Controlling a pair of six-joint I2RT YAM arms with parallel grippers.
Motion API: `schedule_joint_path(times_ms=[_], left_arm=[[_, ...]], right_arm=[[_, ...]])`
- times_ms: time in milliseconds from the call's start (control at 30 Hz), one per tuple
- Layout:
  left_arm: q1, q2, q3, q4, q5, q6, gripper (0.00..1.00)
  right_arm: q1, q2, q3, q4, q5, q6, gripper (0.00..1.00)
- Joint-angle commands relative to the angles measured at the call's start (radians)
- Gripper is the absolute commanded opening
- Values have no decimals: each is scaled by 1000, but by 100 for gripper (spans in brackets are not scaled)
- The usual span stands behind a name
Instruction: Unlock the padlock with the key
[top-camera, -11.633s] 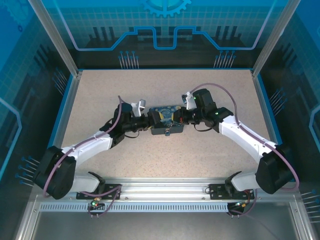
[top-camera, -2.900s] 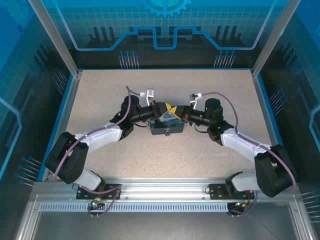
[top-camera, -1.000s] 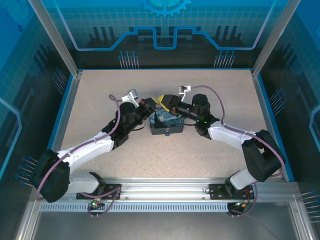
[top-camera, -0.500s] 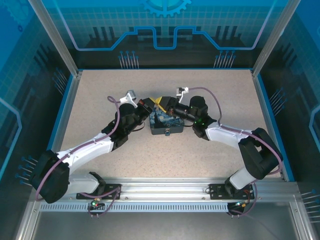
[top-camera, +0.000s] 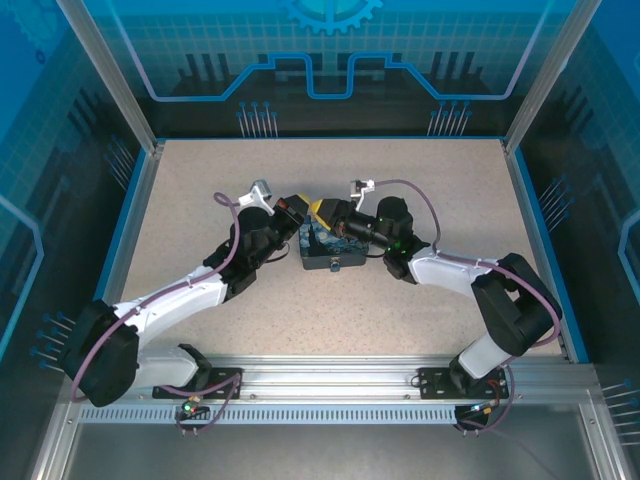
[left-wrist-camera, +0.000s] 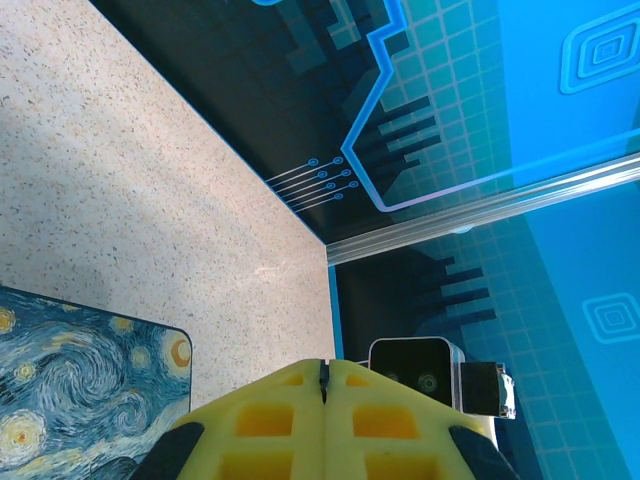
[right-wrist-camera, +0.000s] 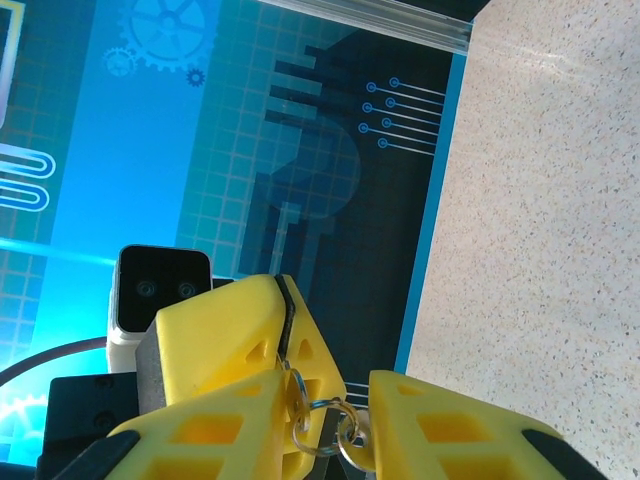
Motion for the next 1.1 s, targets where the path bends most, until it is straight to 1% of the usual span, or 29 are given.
schedule_joint_path(times_ms=[0, 167, 667, 733, 800, 833, 1000, 1067], left_arm=[[-11, -28, -5, 39, -27, 6, 0], [-11, -28, -8, 40, -30, 4, 0], [-17, -28, -14, 47, -33, 1, 0], [-17, -29, -17, 46, -32, 1, 0], [-19, -31, -23, 46, -32, 0, 0], [-18, -34, -26, 47, -35, -1, 0], [-21, -46, -38, 43, -40, -5, 0], [-21, -47, -40, 39, -43, -4, 0]], right_arm=[[13, 11, -7, 36, 13, 6, 27], [14, 17, 8, 38, 9, 9, 20], [15, 25, 38, 30, 12, 11, 9], [15, 29, 43, 31, 9, 11, 7], [16, 32, 47, 29, 8, 11, 1], [15, 33, 48, 29, 9, 11, 0], [13, 43, 59, 35, 2, 15, 0], [13, 48, 65, 37, -3, 15, 6]])
